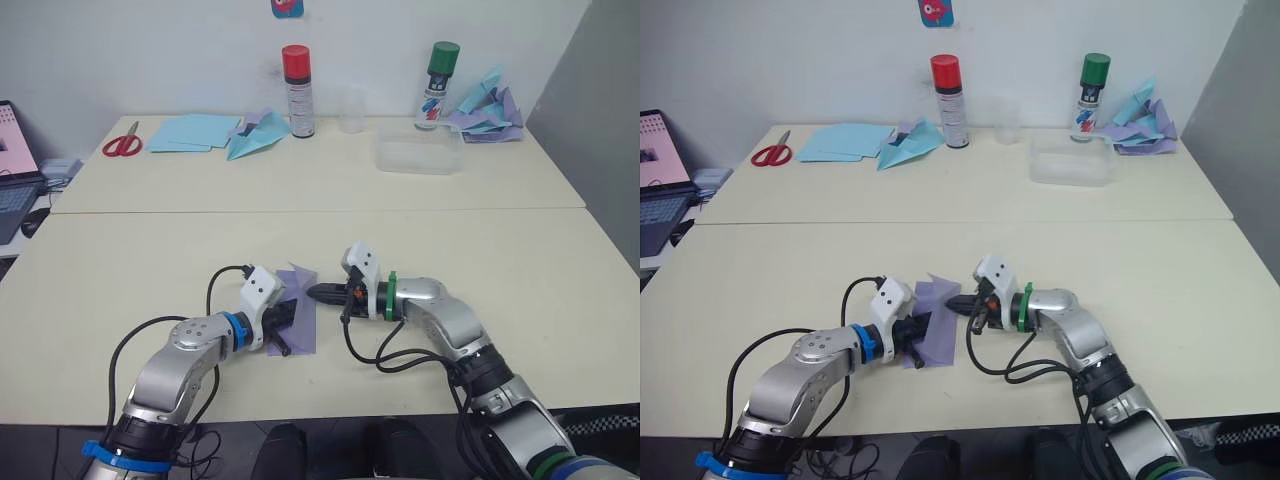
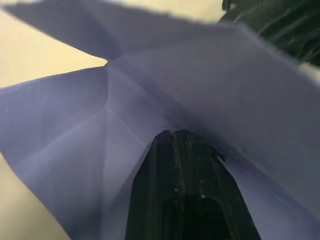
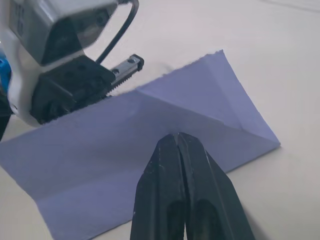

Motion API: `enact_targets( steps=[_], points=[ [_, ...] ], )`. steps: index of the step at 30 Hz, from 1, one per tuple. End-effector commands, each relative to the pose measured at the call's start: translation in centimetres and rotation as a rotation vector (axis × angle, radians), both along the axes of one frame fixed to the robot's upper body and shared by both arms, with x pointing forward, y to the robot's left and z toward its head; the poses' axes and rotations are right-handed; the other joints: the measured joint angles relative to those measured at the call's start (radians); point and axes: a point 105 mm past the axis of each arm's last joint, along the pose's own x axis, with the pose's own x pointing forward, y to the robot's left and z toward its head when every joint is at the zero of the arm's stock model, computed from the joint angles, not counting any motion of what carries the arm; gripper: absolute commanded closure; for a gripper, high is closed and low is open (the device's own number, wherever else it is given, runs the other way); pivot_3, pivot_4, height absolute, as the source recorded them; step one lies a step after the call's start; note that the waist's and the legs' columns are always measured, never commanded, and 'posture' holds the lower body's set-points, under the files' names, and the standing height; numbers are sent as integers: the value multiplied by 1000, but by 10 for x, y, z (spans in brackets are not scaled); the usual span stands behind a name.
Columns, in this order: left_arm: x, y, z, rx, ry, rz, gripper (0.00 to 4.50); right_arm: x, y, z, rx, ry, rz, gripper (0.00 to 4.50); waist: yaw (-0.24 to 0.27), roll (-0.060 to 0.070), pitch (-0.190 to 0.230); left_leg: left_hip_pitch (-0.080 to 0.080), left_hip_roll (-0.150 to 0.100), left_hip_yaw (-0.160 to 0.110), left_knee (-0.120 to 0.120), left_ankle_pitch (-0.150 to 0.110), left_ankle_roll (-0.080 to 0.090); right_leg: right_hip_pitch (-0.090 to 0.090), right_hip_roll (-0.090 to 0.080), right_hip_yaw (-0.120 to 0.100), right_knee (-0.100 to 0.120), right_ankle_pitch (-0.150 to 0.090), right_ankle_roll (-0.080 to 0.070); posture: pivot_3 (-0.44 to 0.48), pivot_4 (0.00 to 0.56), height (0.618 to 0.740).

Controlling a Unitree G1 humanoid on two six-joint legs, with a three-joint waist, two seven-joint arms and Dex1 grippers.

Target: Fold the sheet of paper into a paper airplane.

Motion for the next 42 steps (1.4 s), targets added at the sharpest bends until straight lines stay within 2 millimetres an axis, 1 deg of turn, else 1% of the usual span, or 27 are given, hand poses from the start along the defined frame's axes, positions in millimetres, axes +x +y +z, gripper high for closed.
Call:
enact_targets(
  steps=[1, 4, 9, 12, 18, 19, 21, 23, 25, 26, 28, 29, 30, 31, 32, 34, 37, 40, 42],
  points=[
    [-9, 30, -10, 69, 119, 93, 4500, 7, 7, 6, -6, -67, -4, 4433, -8, 0, 0, 0, 0, 0, 0, 0, 0, 0, 0, 0, 0, 0, 0, 0, 150, 740],
    [-10, 43, -1, 88, 131, 142, 4500, 8, 13, 1, -28, -75, -3, 4433, -18, 0, 0, 0, 1, -1, -1, 0, 0, -1, 1, 0, 0, 0, 0, 0, 150, 740],
    [-12, 43, 4, 70, 123, 159, 4500, 0, 23, -9, -68, -80, 62, 4433, -19, 0, 0, 2, 1, -1, -2, 0, 0, -1, 3, 1, 0, 0, -1, 0, 150, 740],
    [-12, 44, 5, 57, 121, 175, 4500, -4, 29, -10, -65, -78, 88, 4433, -19, 0, 0, 4, 2, -1, -3, 0, 0, 0, 3, 3, 0, 0, -1, 0, 150, 740],
    [-14, 40, -5, 54, 135, 153, 4500, -10, 36, -9, -64, -82, 137, 4433, -17, 0, 0, 5, 2, -1, -4, 0, 0, 0, 4, 4, 0, 0, -1, 0, 150, 740],
    [-14, 43, -5, 54, 132, 158, 4500, -11, 37, -11, -81, -87, 143, 4433, -17, 0, 0, 5, 2, 0, -4, 0, 0, 0, 4, 5, 0, 0, -1, 0, 150, 740],
    [-14, 50, 0, 58, 120, 166, 4500, -10, 36, -23, -164, -109, 157, 4433, -18, 0, 0, 6, 2, 1, -4, 0, 0, 0, 4, 6, 0, 0, -1, 0, 150, 740],
    [-16, 57, 11, 56, 103, 164, 4500, -9, 32, -35, -258, -139, 180, 4433, -20, -1, -1, 8, 2, 3, -5, 0, 0, -1, 5, 9, 0, 1, -3, 0, 150, 740],
    [-20, 68, 32, 56, 56, 154, 4500, -5, 29, -40, -293, -145, 166, 4433, -23, -3, -1, 11, 2, 3, -8, 0, 0, -1, 7, 12, 0, 1, -3, 0, 150, 740],
    [-22, 72, 41, 55, 37, 149, 4500, -4, 29, -40, -296, -143, 158, 4433, -23, -3, -1, 11, 2, 3, -10, 0, 0, -1, 8, 13, 0, 1, -4, 0, 150, 740],
    [-21, 78, 65, 45, -43, 139, 4500, -1, 27, -42, -307, -146, 145, 4433, -19, -3, -1, 12, 2, 2, -11, 0, 0, -2, 8, 13, 0, 1, -5, 0, 150, 740],
    [-21, 78, 73, 37, -69, 136, 4500, -1, 26, -42, -309, -148, 143, 4433, -18, -4, -1, 12, 2, 1, -12, 0, 0, -2, 9, 13, 0, 2, -5, 0, 150, 740],
    [-20, 75, 84, 6, -103, 122, 4500, 0, 25, -42, -308, -144, 141, 4433, -16, -4, -1, 13, 2, 2, -12, 0, 0, -2, 9, 13, 0, 2, -6, 0, 150, 740],
    [-20, 69, 89, -16, -121, 103, 4500, 0, 25, -42, -306, -142, 141, 4433, -15, -4, -2, 14, 2, 2, -12, 0, 0, -1, 9, 14, 0, 2, -6, 0, 150, 740],
    [-20, 62, 90, -29, -129, 81, 4500, 0, 24, -42, -305, -141, 140, 4433, -14, -5, -2, 14, 2, 2, -12, 0, 0, 0, 9, 15, 0, 2, -6, 0, 150, 740],
    [-17, 51, 86, -41, -132, 64, 4500, 1, 24, -41, -300, -137, 138, 4433, -15, -5, -2, 14, 1, 4, -12, 0, 0, 0, 10, 18, 0, 2, -6, 0, 150, 740],
    [-10, 37, 61, -13, -106, 75, 4500, 1, 21, -40, -287, -135, 126, 4433, -15, -6, -3, 15, 0, 5, -12, 0, 0, 0, 10, 22, 0, 2, -5, 0, 150, 740],
    [-2, 38, 33, 64, -85, 129, 4500, 3, 18, -32, -243, -128, 103, 4433, -15, -6, -3, 15, 0, 6, -13, 0, 0, 0, 11, 23, -1, 2, -5, 0, 150, 740],
    [-2, 37, 19, 93, -60, 137, 4500, 3, 15, -26, -209, -117, 90, 4433, -14, -6, -3, 14, 0, 5, -13, 0, 0, -1, 11, 23, -1, 2, -5, 0, 150, 740]
  ],
)
